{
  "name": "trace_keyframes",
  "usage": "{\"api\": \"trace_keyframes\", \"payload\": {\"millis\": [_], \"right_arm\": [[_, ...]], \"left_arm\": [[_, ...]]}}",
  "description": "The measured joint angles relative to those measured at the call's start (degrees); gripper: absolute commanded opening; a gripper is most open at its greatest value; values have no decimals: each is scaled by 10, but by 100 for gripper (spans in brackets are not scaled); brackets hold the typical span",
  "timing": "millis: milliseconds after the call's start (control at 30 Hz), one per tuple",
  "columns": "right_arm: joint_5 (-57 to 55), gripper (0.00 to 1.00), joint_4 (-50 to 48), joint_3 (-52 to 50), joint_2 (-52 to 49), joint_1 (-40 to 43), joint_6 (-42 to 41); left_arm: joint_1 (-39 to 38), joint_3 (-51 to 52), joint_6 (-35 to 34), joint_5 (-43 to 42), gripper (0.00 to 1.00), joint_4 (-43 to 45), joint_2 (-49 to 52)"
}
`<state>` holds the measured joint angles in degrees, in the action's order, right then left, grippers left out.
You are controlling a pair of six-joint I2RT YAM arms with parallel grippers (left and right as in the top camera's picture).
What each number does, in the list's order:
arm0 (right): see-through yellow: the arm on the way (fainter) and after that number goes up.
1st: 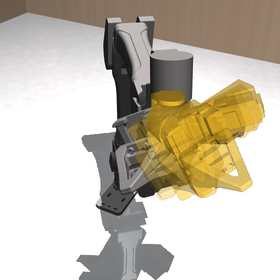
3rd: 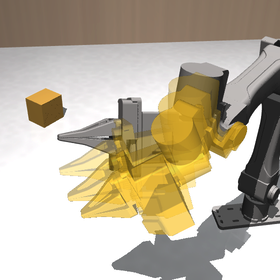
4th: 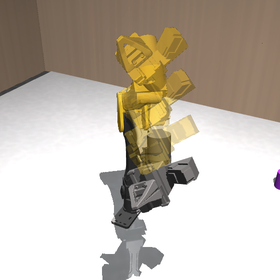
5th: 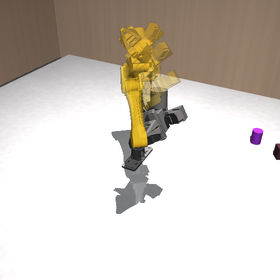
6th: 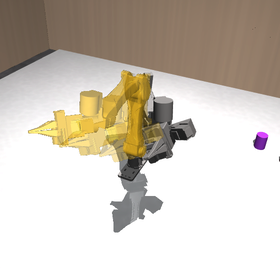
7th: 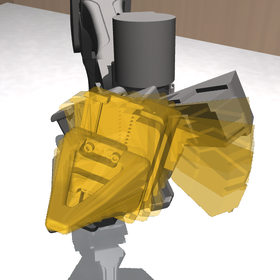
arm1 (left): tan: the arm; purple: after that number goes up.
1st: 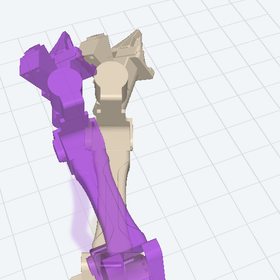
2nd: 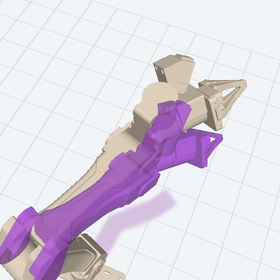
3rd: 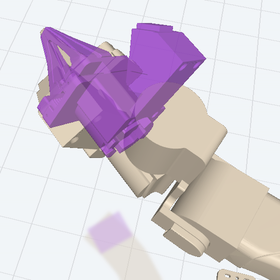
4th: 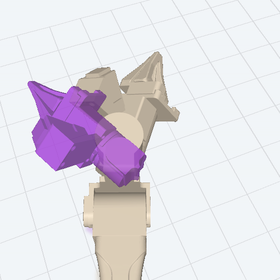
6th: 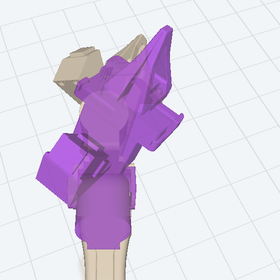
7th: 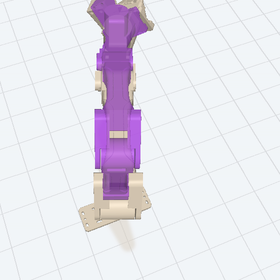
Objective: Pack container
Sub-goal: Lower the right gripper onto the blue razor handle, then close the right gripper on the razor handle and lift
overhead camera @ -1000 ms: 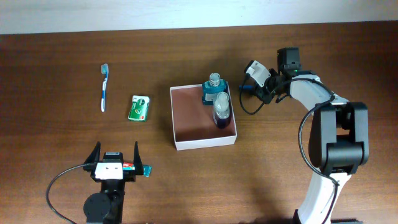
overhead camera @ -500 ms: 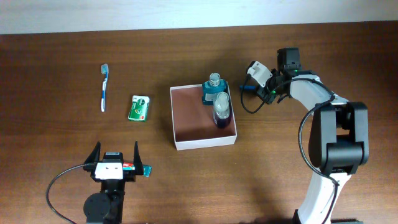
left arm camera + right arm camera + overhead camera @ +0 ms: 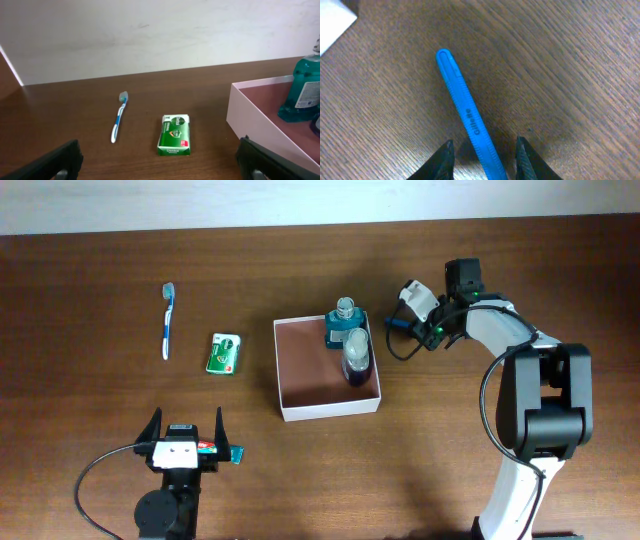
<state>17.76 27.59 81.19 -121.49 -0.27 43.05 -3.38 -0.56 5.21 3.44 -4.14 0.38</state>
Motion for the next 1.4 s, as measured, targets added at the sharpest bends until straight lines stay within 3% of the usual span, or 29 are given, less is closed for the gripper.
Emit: {"api": "trace_keyframes", "payload": {"millis": [600,1100,1400], "right_arm": [[8,44,46,11,0,-1,-265],[95,46,96,17,1,-1,-383],[82,46,99,17,1,-1,-363]], "left_arm": [[0,0,0,0,100,0,0],[0,0,0,0,100,0,0],[0,0,0,0,99,0,0]]}}
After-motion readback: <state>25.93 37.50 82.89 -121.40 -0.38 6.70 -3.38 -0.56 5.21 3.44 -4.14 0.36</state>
